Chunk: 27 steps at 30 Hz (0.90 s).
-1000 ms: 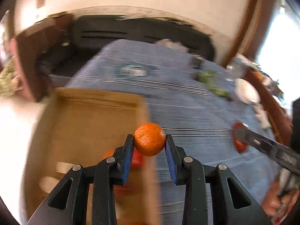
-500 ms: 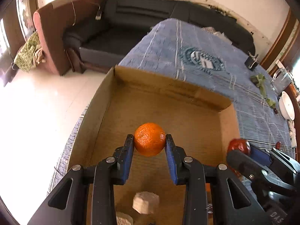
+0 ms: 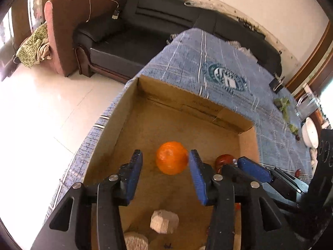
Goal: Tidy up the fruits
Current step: 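Carry the orange and red date into the tray and release both, then withdraw both tools from the tray toward the last fruit on the tablecloth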
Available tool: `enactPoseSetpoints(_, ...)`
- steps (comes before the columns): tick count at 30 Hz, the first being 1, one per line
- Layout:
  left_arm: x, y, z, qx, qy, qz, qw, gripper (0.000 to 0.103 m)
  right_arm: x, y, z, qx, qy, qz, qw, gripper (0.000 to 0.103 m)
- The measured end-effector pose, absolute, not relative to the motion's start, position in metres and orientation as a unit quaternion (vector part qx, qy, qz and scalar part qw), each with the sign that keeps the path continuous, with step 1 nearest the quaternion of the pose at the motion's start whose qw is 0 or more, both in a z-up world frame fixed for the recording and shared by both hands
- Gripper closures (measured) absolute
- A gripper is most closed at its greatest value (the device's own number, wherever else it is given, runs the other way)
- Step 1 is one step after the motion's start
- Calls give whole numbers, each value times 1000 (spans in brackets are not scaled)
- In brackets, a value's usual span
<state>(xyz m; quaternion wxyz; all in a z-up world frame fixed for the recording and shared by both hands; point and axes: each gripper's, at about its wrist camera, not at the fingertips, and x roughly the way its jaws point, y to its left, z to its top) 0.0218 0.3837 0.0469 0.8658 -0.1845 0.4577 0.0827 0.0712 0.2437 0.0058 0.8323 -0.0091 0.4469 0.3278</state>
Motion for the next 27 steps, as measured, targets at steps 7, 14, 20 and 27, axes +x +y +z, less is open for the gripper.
enactPoseSetpoints(7,-19,372,76,-203,406,84,887,46,54,194,33,34,418,322,849,56)
enactPoseSetpoints(14,-60,325,96,-241,363,45,899,38,16,121,37,75,401,284,868,52)
enactPoseSetpoints(20,-69,267,102,-281,357,-17,891,38,-17,41,21,132,412,224,873,49)
enactPoseSetpoints(27,-84,200,116,-257,366,-75,891,38,-56,-53,47,171,362,141,905,49)
